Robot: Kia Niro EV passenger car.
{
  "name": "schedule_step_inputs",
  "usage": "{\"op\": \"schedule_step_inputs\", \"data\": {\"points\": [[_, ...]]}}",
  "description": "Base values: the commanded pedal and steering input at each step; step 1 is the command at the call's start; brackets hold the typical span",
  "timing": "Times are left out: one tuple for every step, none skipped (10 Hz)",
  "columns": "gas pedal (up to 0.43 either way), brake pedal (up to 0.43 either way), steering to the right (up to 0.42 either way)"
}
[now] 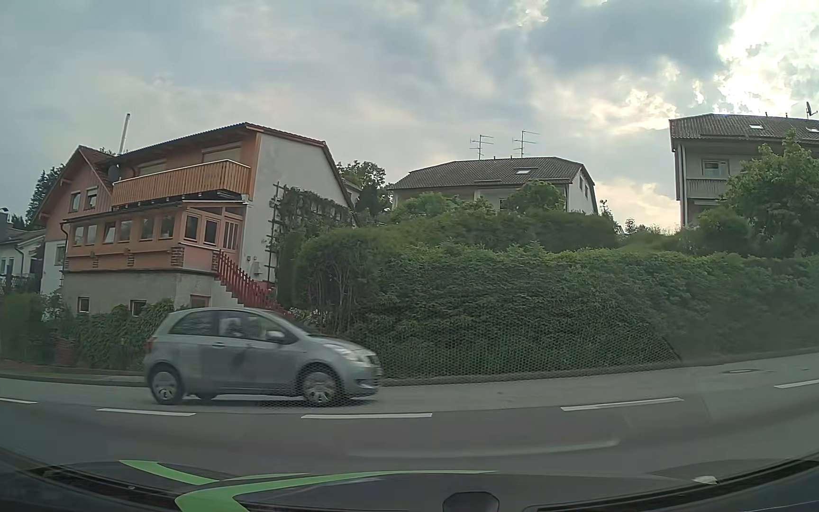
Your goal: Follow the waypoints while adhering to traffic rules and regulations
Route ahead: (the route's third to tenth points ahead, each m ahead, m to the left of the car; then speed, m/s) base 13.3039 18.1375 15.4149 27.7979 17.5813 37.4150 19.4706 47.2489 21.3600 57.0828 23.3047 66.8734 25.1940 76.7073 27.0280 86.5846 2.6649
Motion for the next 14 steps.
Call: {"op": "schedule_step_inputs", "data": {"points": [[0.0,0.177,0.178],[0.0,0.177,0.155],[0.0,0.171,0.133],[0.0,0.171,0.113],[0.0,0.177,0.087],[0.0,0.177,0.064],[0.0,0.165,0.053],[0.0,0.152,0.039],[0.0,0.14,0.02],[0.0,0.14,0.003],[0.0,0.146,-0.015],[0.0,0.165,-0.024],[0.0,0.171,-0.031],[0.0,0.183,-0.037]]}}
